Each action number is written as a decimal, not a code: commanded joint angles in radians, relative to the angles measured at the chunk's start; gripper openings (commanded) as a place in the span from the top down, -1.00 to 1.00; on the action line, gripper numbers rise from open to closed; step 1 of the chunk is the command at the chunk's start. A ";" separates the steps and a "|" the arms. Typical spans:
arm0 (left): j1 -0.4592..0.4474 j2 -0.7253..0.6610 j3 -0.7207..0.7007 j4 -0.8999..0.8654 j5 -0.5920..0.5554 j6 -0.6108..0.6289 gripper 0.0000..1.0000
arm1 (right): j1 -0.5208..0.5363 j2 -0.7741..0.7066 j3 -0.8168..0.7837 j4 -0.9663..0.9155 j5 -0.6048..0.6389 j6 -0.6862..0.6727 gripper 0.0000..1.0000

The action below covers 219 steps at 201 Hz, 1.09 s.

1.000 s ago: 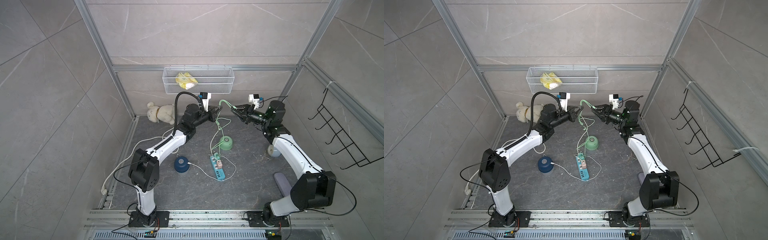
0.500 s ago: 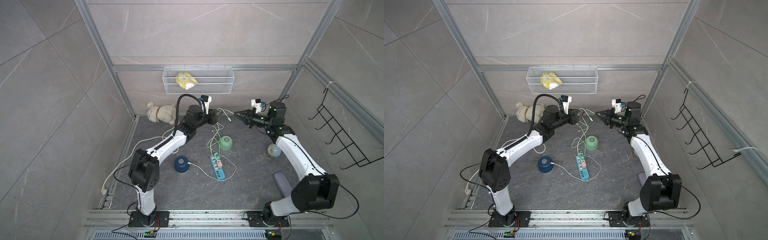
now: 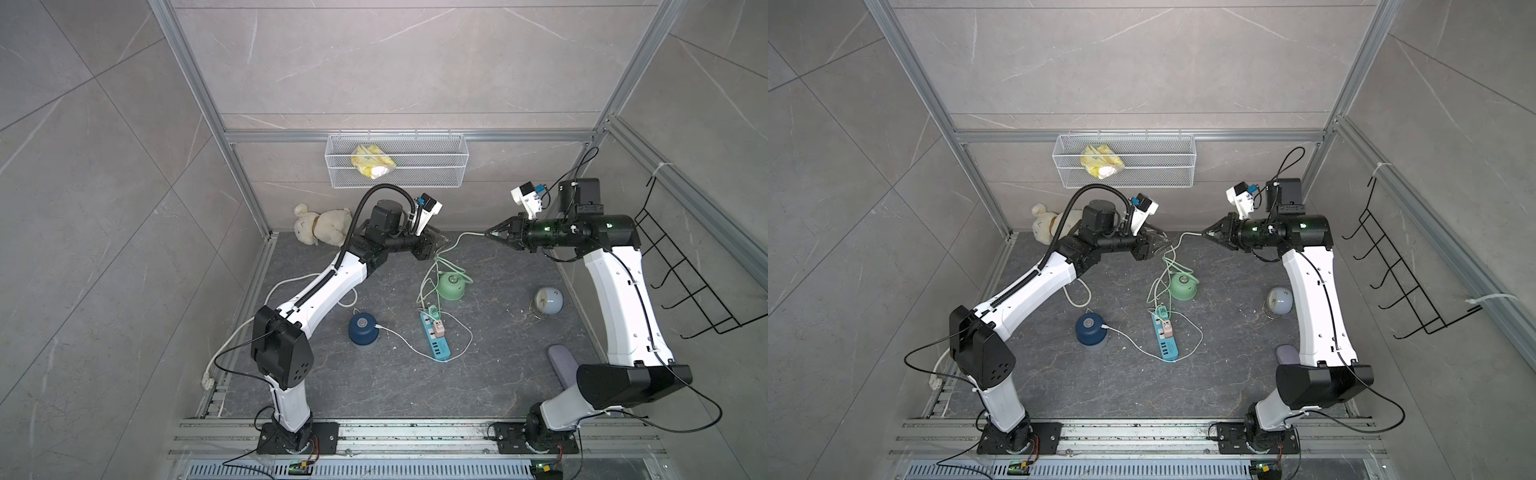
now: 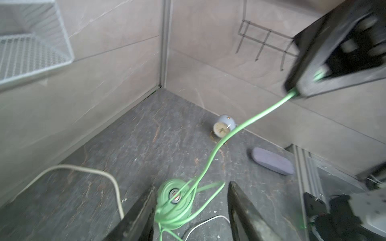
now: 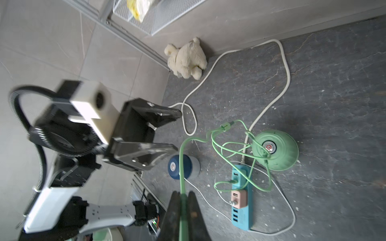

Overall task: Charge the cordless meat grinders
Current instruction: Pick up the charging cable from the center of the board.

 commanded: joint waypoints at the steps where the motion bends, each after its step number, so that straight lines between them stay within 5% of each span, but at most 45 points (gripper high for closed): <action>1: -0.022 0.012 0.091 -0.020 0.242 0.013 -0.12 | 0.016 -0.006 0.014 -0.180 0.016 -0.145 1.00; 45: -0.038 0.061 0.114 0.005 0.412 -0.031 -0.11 | 0.060 0.002 0.036 -0.201 0.010 -0.177 1.00; 137: -0.038 0.090 0.085 -0.025 0.489 -0.017 0.08 | 0.088 0.004 0.052 -0.211 0.035 -0.190 1.00; 164: -0.038 0.091 0.078 -0.042 0.487 -0.002 0.34 | 0.087 0.006 0.055 -0.208 0.020 -0.190 1.00; 192: -0.038 0.101 0.082 -0.039 0.487 0.001 0.39 | 0.089 0.007 0.058 -0.205 0.004 -0.189 1.00; 219: -0.038 0.109 0.085 -0.037 0.510 0.002 0.77 | 0.088 0.008 0.064 -0.202 -0.002 -0.188 1.00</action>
